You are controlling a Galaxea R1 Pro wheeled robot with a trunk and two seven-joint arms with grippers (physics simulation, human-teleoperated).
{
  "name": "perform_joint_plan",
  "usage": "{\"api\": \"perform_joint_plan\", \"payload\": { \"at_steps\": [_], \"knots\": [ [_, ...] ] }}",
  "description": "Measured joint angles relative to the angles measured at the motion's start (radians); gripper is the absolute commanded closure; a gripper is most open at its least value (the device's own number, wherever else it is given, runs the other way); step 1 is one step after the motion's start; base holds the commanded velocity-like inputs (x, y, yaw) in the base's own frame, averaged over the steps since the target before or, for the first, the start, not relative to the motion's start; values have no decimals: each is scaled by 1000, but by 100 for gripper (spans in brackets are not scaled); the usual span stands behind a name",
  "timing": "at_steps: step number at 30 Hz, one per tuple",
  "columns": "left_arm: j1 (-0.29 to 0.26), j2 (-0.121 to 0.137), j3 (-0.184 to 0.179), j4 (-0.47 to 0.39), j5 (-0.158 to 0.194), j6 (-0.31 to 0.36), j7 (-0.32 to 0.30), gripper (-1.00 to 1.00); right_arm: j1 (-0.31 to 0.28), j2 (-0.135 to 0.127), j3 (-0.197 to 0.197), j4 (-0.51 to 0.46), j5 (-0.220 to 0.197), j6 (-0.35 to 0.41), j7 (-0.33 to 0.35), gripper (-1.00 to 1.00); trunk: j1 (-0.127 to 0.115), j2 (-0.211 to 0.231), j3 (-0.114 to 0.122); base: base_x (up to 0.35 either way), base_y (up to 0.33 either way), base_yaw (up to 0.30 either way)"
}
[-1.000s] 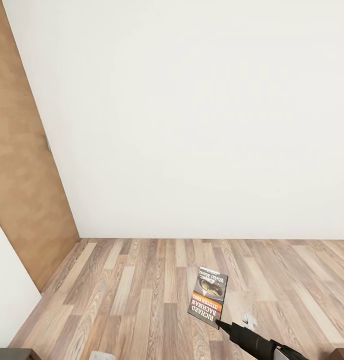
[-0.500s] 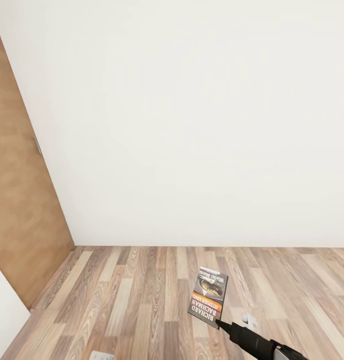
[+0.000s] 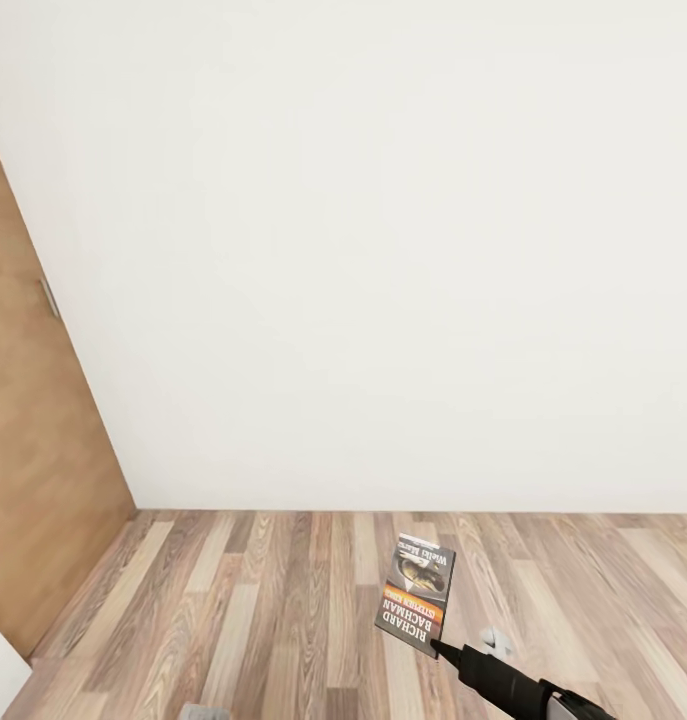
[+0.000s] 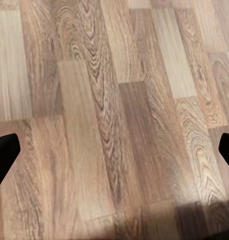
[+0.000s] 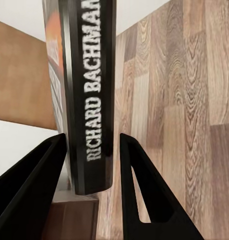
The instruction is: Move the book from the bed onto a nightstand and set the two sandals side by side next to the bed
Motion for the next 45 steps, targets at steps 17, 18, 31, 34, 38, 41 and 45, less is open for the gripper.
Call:
{"api": "perform_joint_plan", "payload": {
  "at_steps": [17,18,31,34,38,41,45],
  "knots": [
    [0,0,1,16,0,-1,0,-100,0,-4,-6,-1,-1,0,0,100,1,0,0,255,0,0],
    [0,0,1,16,0,-1,-1,-100,0,-4,-6,-1,-1,0,1,100,1,0,0,12,0,0],
    [0,0,1,16,2,-2,0,-100,0,-1,-4,-1,0,0,0,100,0,0,0,246,0,0],
    [0,0,1,16,2,-2,-1,-100,0,0,-3,0,0,0,1,100,0,0,0,327,0,0],
    [0,0,1,16,2,-2,0,-100,0,0,-3,0,0,0,0,100,0,0,0,328,0,0],
    [0,0,1,16,2,-2,0,-100,0,0,-3,0,0,0,0,100,0,0,0,328,0,0],
    [0,0,1,16,2,-2,0,-100,0,0,-2,0,0,0,0,100,0,0,0,328,0,0]
  ]
}}
